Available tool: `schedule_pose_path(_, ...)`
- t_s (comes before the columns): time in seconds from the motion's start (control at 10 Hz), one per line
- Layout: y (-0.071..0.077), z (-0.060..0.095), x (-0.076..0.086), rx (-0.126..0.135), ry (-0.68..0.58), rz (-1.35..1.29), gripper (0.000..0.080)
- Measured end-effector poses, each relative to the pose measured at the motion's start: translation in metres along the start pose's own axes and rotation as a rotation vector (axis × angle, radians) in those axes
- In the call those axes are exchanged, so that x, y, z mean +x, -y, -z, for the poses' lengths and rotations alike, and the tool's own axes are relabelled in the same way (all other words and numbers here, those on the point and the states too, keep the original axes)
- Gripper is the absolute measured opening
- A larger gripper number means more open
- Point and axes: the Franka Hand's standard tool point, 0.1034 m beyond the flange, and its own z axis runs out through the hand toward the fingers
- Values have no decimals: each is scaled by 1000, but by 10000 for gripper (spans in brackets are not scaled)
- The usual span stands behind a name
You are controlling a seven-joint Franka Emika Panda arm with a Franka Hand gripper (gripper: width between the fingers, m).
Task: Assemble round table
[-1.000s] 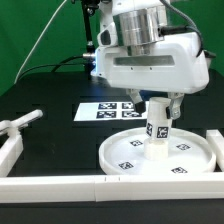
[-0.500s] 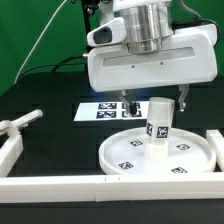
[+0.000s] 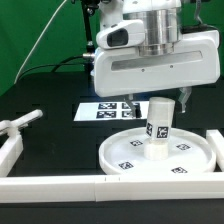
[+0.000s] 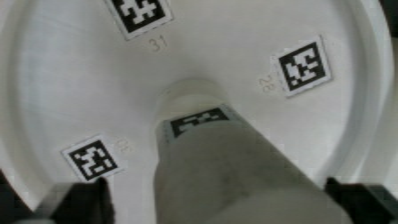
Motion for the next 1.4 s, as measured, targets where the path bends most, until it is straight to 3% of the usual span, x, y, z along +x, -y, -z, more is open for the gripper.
schedule_pose_path(0.1, -1, 0, 0, -1, -1, -32, 435)
schedule_pose_path(0.5, -3, -1, 2, 5, -6, -399, 409)
schedule_pose_path(0.8, -3, -2, 2, 24, -35, -886, 409)
schedule_pose_path(1.0, 4, -2, 1, 56, -19, -1308, 409)
schedule_pose_path(1.2, 4, -2, 1, 67, -11, -1403, 409)
schedule_pose_path(1.4, 1, -1, 1, 66, -17, -1268, 414)
